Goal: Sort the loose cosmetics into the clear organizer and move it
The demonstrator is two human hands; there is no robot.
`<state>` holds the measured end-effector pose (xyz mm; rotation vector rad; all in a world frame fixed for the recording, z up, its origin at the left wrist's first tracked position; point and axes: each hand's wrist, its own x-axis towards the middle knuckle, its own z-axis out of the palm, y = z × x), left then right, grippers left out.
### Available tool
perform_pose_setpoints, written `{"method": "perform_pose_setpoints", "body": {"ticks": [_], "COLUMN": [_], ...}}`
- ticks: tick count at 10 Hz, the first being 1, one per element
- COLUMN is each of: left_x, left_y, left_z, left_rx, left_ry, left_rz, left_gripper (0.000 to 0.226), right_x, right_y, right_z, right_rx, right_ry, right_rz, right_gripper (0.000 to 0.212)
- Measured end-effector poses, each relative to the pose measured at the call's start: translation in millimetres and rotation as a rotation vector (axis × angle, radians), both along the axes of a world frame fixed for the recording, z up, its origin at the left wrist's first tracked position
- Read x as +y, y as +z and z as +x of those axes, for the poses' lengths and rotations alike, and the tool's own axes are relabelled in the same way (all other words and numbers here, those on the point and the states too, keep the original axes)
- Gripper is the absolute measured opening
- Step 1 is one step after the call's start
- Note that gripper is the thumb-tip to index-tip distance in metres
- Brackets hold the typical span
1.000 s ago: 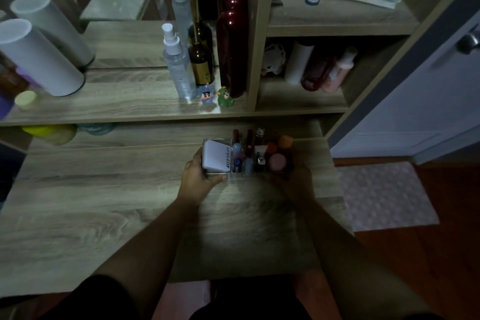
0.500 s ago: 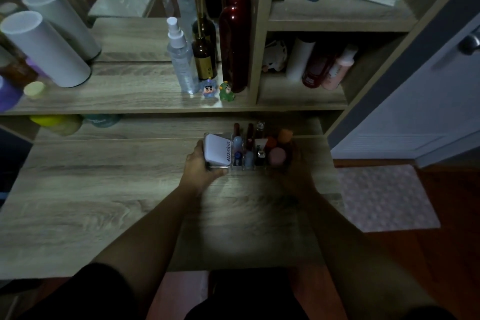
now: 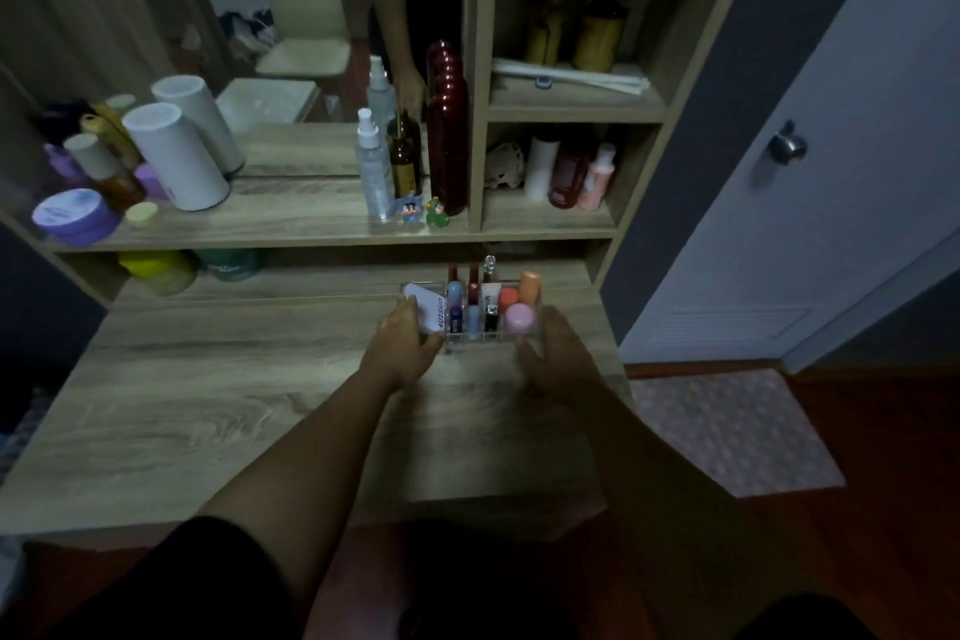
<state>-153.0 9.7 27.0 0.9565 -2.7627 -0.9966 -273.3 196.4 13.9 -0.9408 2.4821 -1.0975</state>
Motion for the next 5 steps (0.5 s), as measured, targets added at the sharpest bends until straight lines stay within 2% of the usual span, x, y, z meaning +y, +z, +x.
{"method": "perform_pose_setpoints", "body": {"ticks": [1,2,3,4,5], "left_x": [13.7,31.3,49.4,79.0,93.8], "left_y": [13.1,28.8,38.7,59.1,71.1], "left_z": [5.5,10.2,14.4,10.4,3.2], "left_rx": [-0.088,-0.231,-0.283,-0.261,-0.236], "left_ry": [-0.098,-0.199,-0.211,-0.225,-0.272], "left_rz": [-0.109,-0.230,-0.276,-0.309,-0.292], "left_gripper": [0.058,0.059,0.062,0.064,0.062], "right_x": [7.7,12.1,19.3,32.8,44.3], "right_y": [10.0,22.2,32.8,49.4,55.5], "right_z": [11.0,19.7,27.4,32.5,30.8], "right_rx": [0.043,0.054,0.109,0.216,0.244], "right_ry": [-0.012,0.011,0.028,0.010,0.003], "right_rz": [0.108,0.334,0.419,0.453,0.468], "right_gripper": [0.044,0.053,0.056,0.058,0.059]}}
